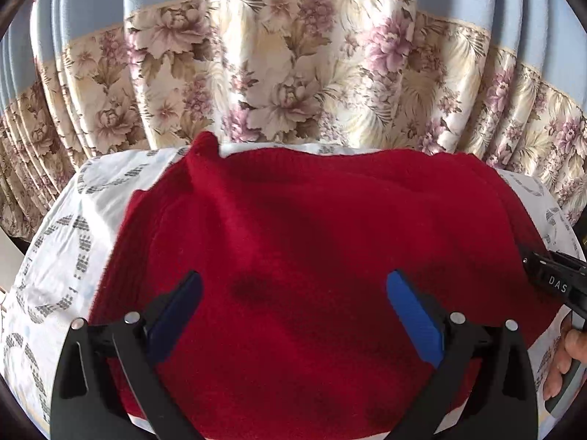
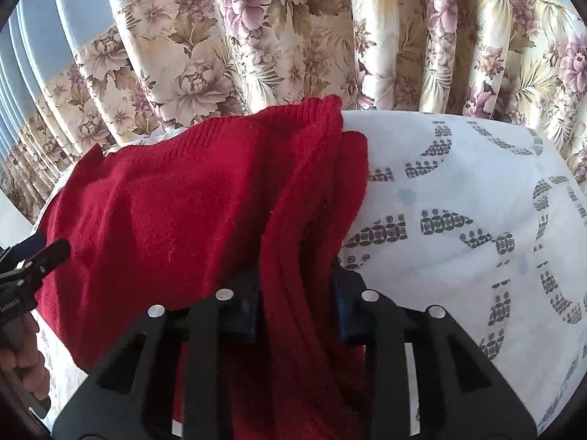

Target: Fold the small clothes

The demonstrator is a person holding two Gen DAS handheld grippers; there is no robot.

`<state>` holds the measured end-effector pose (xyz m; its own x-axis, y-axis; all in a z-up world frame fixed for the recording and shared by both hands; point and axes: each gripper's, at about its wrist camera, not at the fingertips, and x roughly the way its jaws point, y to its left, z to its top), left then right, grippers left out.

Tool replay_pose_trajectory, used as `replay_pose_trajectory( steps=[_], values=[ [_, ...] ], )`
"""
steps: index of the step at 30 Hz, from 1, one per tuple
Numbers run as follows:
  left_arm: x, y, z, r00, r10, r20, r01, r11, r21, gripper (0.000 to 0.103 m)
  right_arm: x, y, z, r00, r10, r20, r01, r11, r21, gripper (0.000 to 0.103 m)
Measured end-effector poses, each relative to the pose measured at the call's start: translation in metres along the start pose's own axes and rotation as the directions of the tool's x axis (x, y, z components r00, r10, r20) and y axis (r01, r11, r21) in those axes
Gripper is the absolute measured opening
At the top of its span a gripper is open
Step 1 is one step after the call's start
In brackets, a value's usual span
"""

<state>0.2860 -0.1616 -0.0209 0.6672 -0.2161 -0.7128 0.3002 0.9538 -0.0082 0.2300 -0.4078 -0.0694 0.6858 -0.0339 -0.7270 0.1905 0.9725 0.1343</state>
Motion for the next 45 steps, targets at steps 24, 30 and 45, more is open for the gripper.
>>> replay_pose_trajectory(
  steps=[24, 30, 45],
  values=[
    [-0.047, 0.048, 0.046, 0.984, 0.144, 0.102, -0.153, 0.985, 0.078, 0.101, -0.077, 0.078, 0.063, 0.936, 0.323, 0.138, -0.338, 0.936, 0.100, 0.027],
    [-0.069, 0.136, 0.048, 0.985, 0.156, 0.074, -0.150, 0.986, -0.076, 0.101, -0.070, 0.145, 0.082, 0.928, 0.344, 0.141, -0.360, 0.927, 0.107, 0.027],
    [-0.081, 0.282, 0.008, 0.998, 0.042, 0.038, -0.021, 0.899, -0.438, 0.101, 0.034, 0.312, 0.040, 0.985, 0.175, -0.002, -0.175, 0.983, -0.063, 0.030]
  ],
)
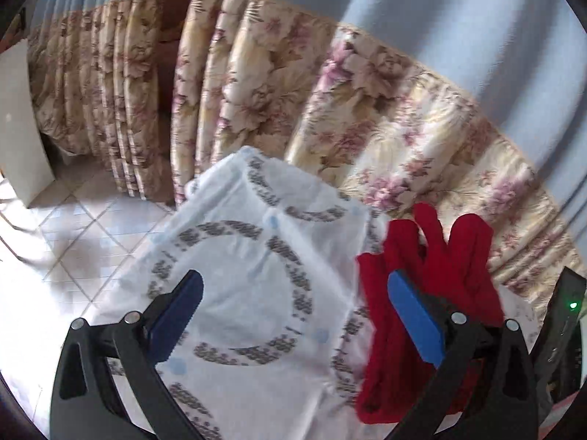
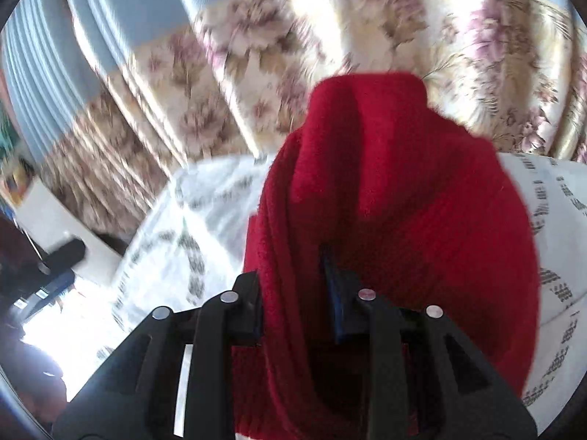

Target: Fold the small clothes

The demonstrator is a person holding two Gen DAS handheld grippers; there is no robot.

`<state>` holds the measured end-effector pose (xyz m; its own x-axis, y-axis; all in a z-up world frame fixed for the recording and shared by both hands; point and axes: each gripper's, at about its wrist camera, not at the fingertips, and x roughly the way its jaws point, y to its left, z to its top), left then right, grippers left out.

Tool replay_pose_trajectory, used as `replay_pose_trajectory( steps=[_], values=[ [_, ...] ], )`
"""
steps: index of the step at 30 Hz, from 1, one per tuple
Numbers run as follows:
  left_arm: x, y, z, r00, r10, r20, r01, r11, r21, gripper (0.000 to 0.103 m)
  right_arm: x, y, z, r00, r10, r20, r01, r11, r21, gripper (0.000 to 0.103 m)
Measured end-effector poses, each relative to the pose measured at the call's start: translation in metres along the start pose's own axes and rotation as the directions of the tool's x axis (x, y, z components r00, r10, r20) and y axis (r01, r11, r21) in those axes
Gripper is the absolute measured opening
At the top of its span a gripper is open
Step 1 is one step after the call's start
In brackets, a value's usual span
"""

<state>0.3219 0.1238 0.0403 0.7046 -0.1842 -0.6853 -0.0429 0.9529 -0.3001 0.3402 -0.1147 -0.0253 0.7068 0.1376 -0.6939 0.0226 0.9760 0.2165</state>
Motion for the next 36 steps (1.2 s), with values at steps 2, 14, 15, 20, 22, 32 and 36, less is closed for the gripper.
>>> replay_pose_trajectory(
  steps=[2, 14, 15, 20, 22, 32, 36],
  values=[
    [0.001, 0.001, -0.001, 1.000, -0.001, -0.010, 0.001, 1.000, 0.000, 0.101, -0.006, 0.000, 0.000, 1.000, 0.004, 0.013, -0.004, 1.000, -0.008, 0.046],
    [-0.011, -0.113, -0.015, 0.991, -0.121, -0.049, 0.129, 0.961, 0.245, 0.101, -0.165, -0.128, 0.017, 0.949, -0.087, 0.302, 0.076, 0.996, 0.050, 0.096],
    [-0.006, -0.125, -0.019, 0.991, -0.114, -0.062, 0.127, 0.954, 0.271, 0.101, -0.165, -0.139, 0.014, 0.950, -0.106, 0.295, 0.094, 0.994, 0.053, 0.096],
    [0.026, -0.177, -0.049, 0.990, -0.022, -0.139, 0.077, 0.913, 0.401, 0.101, -0.155, -0.173, -0.004, 0.962, -0.119, 0.246, 0.106, 0.992, 0.069, 0.097],
    [0.031, -0.185, -0.059, 0.989, -0.026, -0.146, 0.086, 0.901, 0.425, 0.101, -0.146, -0.172, -0.006, 0.964, -0.128, 0.233, 0.115, 0.991, 0.070, 0.098],
    [0.048, -0.172, -0.069, 0.971, -0.029, -0.238, 0.125, 0.910, 0.396, 0.024, -0.137, -0.164, -0.009, 0.978, -0.067, 0.200, 0.059, 0.997, 0.046, 0.099],
    [0.038, -0.159, -0.066, 0.974, -0.042, -0.223, 0.131, 0.906, 0.402, 0.016, -0.136, -0.161, -0.010, 0.979, -0.058, 0.195, 0.051, 0.998, 0.040, 0.099]
  ],
)
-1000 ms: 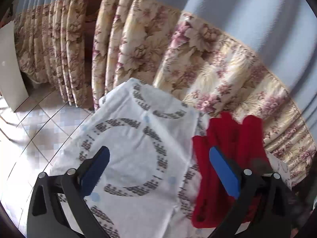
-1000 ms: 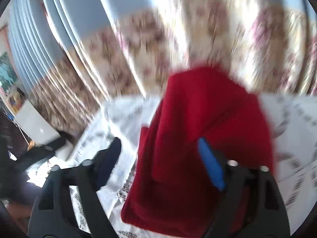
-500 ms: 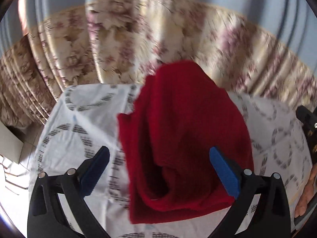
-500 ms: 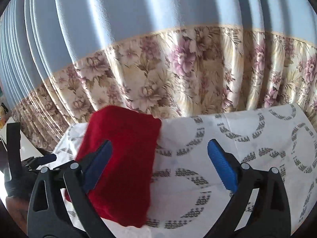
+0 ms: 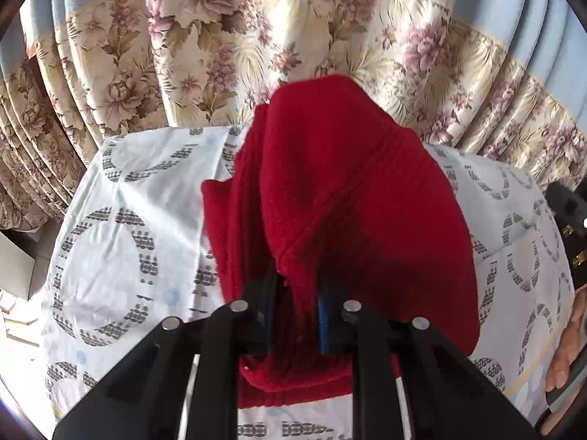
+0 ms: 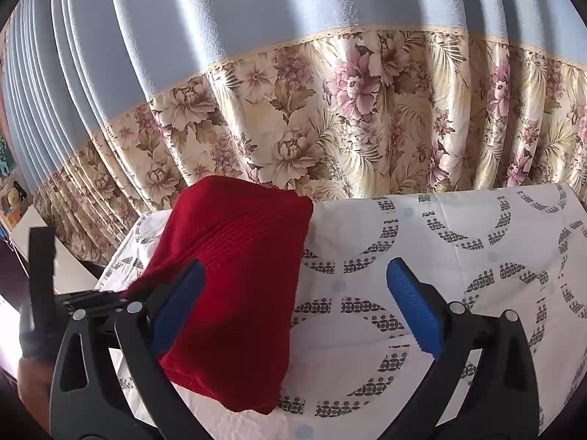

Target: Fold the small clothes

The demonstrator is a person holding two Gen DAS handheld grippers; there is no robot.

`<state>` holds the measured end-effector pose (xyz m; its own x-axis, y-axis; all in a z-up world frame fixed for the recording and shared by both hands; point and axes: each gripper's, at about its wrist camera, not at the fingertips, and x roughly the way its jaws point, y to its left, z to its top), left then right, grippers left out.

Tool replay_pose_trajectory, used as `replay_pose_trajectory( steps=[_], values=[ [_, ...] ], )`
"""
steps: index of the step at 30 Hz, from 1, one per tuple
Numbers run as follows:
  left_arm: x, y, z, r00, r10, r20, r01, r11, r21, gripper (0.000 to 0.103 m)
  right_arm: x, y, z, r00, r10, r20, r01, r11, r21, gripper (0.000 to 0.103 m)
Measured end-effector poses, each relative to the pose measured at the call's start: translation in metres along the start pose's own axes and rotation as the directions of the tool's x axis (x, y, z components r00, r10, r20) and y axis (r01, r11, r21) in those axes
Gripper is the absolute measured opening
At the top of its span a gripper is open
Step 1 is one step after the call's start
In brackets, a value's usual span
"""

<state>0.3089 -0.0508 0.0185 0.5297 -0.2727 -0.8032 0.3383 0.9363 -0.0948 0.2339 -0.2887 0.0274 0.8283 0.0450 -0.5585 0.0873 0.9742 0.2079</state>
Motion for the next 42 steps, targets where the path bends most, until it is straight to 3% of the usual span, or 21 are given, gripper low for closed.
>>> replay_pose_trajectory(
  steps=[6, 8, 10, 11, 13, 14, 15, 16, 19, 22, 25, 28, 31, 32, 34, 35, 37, 39, 42],
  values=[
    [-0.043, 0.014, -0.001, 0.997, 0.040, 0.068, -0.040, 0.999, 0.003, 0.016, -0.007, 0.012, -0.001, 1.000, 0.008, 0.015, -0.007, 1.000, -0.028, 0.099],
    [-0.039, 0.020, -0.007, 0.995, 0.099, 0.020, -0.100, 0.995, 0.028, 0.016, -0.008, 0.017, -0.001, 1.000, 0.016, 0.017, -0.015, 0.999, -0.040, 0.100],
    [-0.012, 0.026, -0.019, 0.988, 0.124, -0.089, -0.119, 0.991, 0.062, 0.019, -0.005, 0.021, -0.003, 1.000, 0.014, 0.010, -0.014, 0.998, -0.053, 0.100],
    [0.006, 0.026, -0.025, 0.980, 0.151, -0.130, -0.140, 0.986, 0.089, 0.024, -0.001, 0.023, -0.005, 1.000, 0.012, -0.001, -0.012, 0.998, -0.060, 0.100],
    [0.005, 0.028, -0.023, 0.982, 0.157, -0.103, -0.150, 0.986, 0.074, 0.044, 0.005, 0.024, -0.008, 1.000, 0.010, -0.022, -0.011, 0.998, -0.065, 0.100],
    [0.001, 0.032, -0.020, 0.980, 0.176, -0.091, -0.171, 0.984, 0.056, 0.073, 0.009, 0.025, -0.009, 0.999, 0.008, -0.031, -0.011, 0.997, -0.070, 0.100],
    [-0.004, 0.036, -0.018, 0.976, 0.207, -0.067, -0.204, 0.978, 0.047, 0.092, 0.010, 0.026, -0.010, 0.999, 0.008, -0.034, -0.011, 0.997, -0.076, 0.100],
    [-0.009, 0.040, -0.015, 0.972, 0.232, -0.039, -0.231, 0.972, 0.030, 0.095, 0.011, 0.027, -0.010, 0.999, 0.007, -0.034, -0.010, 0.997, -0.078, 0.100],
    [-0.027, 0.054, -0.006, 0.974, 0.227, -0.002, -0.227, 0.972, -0.067, 0.095, 0.012, 0.026, -0.011, 0.999, 0.009, -0.032, -0.012, 0.997, -0.071, 0.100],
    [-0.062, 0.061, 0.013, 0.948, 0.295, 0.120, -0.268, 0.943, -0.199, 0.096, 0.015, 0.024, -0.011, 1.000, 0.004, -0.023, -0.005, 0.998, -0.059, 0.100],
    [-0.068, 0.052, 0.025, 0.948, 0.270, 0.170, -0.236, 0.952, -0.197, 0.097, 0.015, 0.021, -0.010, 1.000, 0.004, -0.010, -0.005, 0.999, -0.046, 0.100],
    [-0.052, 0.030, 0.037, 0.955, 0.242, 0.171, -0.222, 0.967, -0.128, 0.097, 0.018, 0.021, -0.009, 1.000, -0.009, -0.001, 0.009, 0.999, -0.041, 0.100],
    [-0.018, 0.019, 0.043, 0.972, 0.204, 0.118, -0.193, 0.977, -0.093, 0.097, 0.027, 0.024, -0.008, 1.000, -0.022, 0.003, 0.022, 0.999, -0.048, 0.100],
    [-0.008, 0.019, 0.043, 0.970, 0.222, 0.097, -0.214, 0.973, -0.087, 0.097, 0.033, 0.024, -0.006, 1.000, -0.030, 0.002, 0.030, 0.999, -0.043, 0.100],
    [0.019, 0.023, 0.038, 0.947, 0.319, 0.040, -0.316, 0.946, -0.074, 0.097, 0.045, 0.027, -0.003, 0.999, -0.047, -0.007, 0.047, 0.998, -0.049, 0.100],
    [0.028, 0.026, 0.034, 0.943, 0.332, 0.021, -0.330, 0.941, -0.075, 0.098, 0.055, 0.030, 0.000, 0.998, -0.060, -0.018, 0.059, 0.996, -0.061, 0.100],
    [0.034, 0.038, 0.026, 0.951, 0.308, 0.010, -0.306, 0.947, -0.102, 0.101, 0.073, 0.032, 0.001, 0.996, -0.072, -0.048, 0.068, 0.995, -0.073, 0.100],
    [0.035, 0.047, 0.021, 0.968, 0.252, 0.007, -0.249, 0.960, -0.125, 0.102, 0.086, 0.031, -0.004, 0.995, -0.027, -0.096, 0.023, 0.999, -0.046, 0.100],
    [0.037, 0.059, 0.016, 0.993, 0.121, 0.011, -0.118, 0.980, -0.161, 0.101, 0.096, 0.032, -0.014, 0.993, 0.030, -0.113, -0.030, 1.000, -0.001, 0.100]
  ],
)
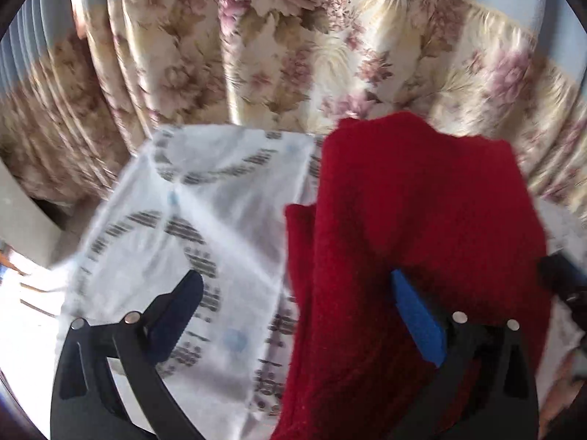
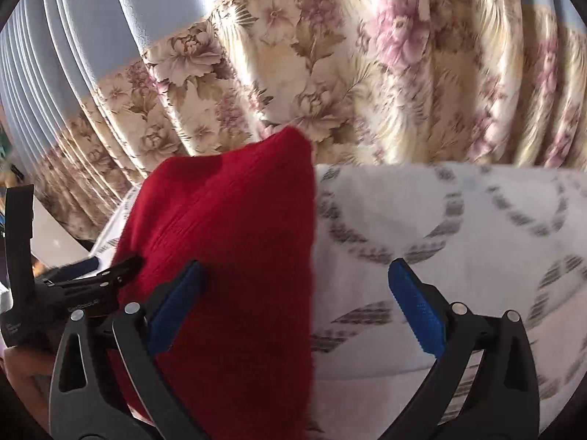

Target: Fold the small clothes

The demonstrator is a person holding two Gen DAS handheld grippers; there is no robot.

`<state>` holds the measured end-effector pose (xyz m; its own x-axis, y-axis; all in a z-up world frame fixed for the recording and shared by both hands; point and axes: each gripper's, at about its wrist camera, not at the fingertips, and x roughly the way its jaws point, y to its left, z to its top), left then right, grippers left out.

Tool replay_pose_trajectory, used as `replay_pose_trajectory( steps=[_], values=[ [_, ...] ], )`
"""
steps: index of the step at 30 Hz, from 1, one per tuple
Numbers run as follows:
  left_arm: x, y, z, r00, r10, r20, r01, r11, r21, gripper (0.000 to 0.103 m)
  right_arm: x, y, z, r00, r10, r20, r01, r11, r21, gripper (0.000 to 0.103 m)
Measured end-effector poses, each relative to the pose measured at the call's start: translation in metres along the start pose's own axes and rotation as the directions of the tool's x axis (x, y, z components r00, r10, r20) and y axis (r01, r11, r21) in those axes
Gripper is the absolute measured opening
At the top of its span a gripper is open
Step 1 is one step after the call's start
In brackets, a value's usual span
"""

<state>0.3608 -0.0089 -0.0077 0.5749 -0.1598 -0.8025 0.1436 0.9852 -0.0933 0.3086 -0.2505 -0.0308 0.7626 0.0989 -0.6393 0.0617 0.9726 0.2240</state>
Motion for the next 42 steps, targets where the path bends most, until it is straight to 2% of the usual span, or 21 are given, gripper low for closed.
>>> replay_pose_trajectory(
  steps=[3, 6, 9, 11, 13, 20, 21, 23, 25, 28, 29, 30, 31, 32, 34, 36, 42],
  values=[
    [-0.001, 0.009, -0.001, 0.998, -0.068, 0.003, 0.068, 0.997, -0.047, 0.101, 0.001, 0.007, -0.003, 0.999, -0.025, 0.028, 0.026, 0.999, -0.023, 0.100],
    [-0.009, 0.007, -0.001, 0.990, -0.144, 0.009, 0.144, 0.988, -0.053, 0.101, 0.003, 0.007, -0.003, 1.000, -0.013, 0.023, 0.014, 1.000, -0.016, 0.100],
    [-0.007, 0.004, -0.003, 0.989, -0.147, -0.004, 0.146, 0.987, -0.070, 0.101, 0.003, 0.007, -0.006, 1.000, -0.013, 0.025, 0.013, 1.000, -0.006, 0.100],
    [0.004, 0.006, -0.006, 0.989, -0.143, -0.039, 0.137, 0.982, -0.131, 0.102, 0.005, 0.008, -0.009, 1.000, -0.014, 0.023, 0.014, 1.000, -0.002, 0.100],
    [0.014, 0.009, -0.009, 0.986, -0.164, -0.041, 0.154, 0.972, -0.175, 0.102, 0.008, 0.011, -0.011, 1.000, -0.016, 0.021, 0.016, 1.000, -0.007, 0.100],
    [0.022, 0.004, -0.018, 0.986, -0.169, 0.019, 0.169, 0.975, -0.146, 0.102, 0.021, 0.015, -0.023, 0.999, -0.031, 0.018, 0.031, 0.999, -0.031, 0.099],
    [0.024, 0.006, -0.019, 0.983, -0.181, 0.020, 0.182, 0.971, -0.155, 0.102, 0.024, 0.014, -0.025, 1.000, -0.014, 0.009, 0.014, 0.999, -0.031, 0.097],
    [0.027, 0.010, -0.020, 0.975, -0.221, 0.014, 0.220, 0.958, -0.185, 0.102, 0.028, 0.011, -0.025, 0.999, 0.039, -0.010, -0.039, 0.999, -0.013, 0.084],
    [0.026, 0.009, -0.021, 0.975, -0.223, 0.010, 0.221, 0.960, -0.174, 0.102, 0.026, 0.014, -0.025, 0.997, 0.080, -0.016, -0.081, 0.997, -0.018, 0.072],
    [0.024, 0.009, -0.022, 0.970, -0.241, 0.012, 0.239, 0.953, -0.185, 0.100, 0.025, 0.019, -0.025, 0.997, 0.074, -0.009, -0.074, 0.997, -0.034, 0.068],
    [0.023, 0.010, -0.022, 0.966, -0.258, 0.016, 0.256, 0.946, -0.198, 0.095, 0.024, 0.017, -0.025, 0.996, 0.087, -0.009, -0.087, 0.996, -0.022, 0.067],
    [0.022, 0.009, -0.022, 0.958, -0.285, 0.016, 0.282, 0.937, -0.204, 0.080, 0.025, 0.016, -0.025, 0.995, 0.095, -0.010, -0.096, 0.995, -0.014, 0.067],
    [0.021, 0.007, -0.022, 0.945, -0.326, 0.015, 0.322, 0.923, -0.212, 0.072, 0.024, 0.015, -0.025, 0.995, 0.102, -0.012, -0.102, 0.995, -0.009, 0.067],
    [0.017, 0.005, -0.022, 0.943, -0.332, 0.017, 0.328, 0.921, -0.211, 0.068, 0.024, 0.013, -0.024, 0.994, 0.112, -0.014, -0.112, 0.994, 0.000, 0.066],
    [0.013, -0.003, -0.021, 0.954, -0.300, 0.017, 0.298, 0.938, -0.174, 0.063, 0.024, 0.012, -0.023, 0.993, 0.119, -0.017, -0.119, 0.993, 0.008, 0.066],
    [0.011, -0.006, -0.020, 0.955, -0.296, 0.016, 0.294, 0.939, -0.180, 0.058, 0.022, 0.011, -0.023, 0.991, 0.130, -0.015, -0.130, 0.991, 0.013, 0.065],
    [-0.004, -0.021, -0.016, 0.971, -0.237, 0.037, 0.240, 0.962, -0.130, 0.043, 0.012, 0.011, -0.020, 0.986, 0.164, 0.015, -0.164, 0.987, 0.000, 0.053]
  ],
)
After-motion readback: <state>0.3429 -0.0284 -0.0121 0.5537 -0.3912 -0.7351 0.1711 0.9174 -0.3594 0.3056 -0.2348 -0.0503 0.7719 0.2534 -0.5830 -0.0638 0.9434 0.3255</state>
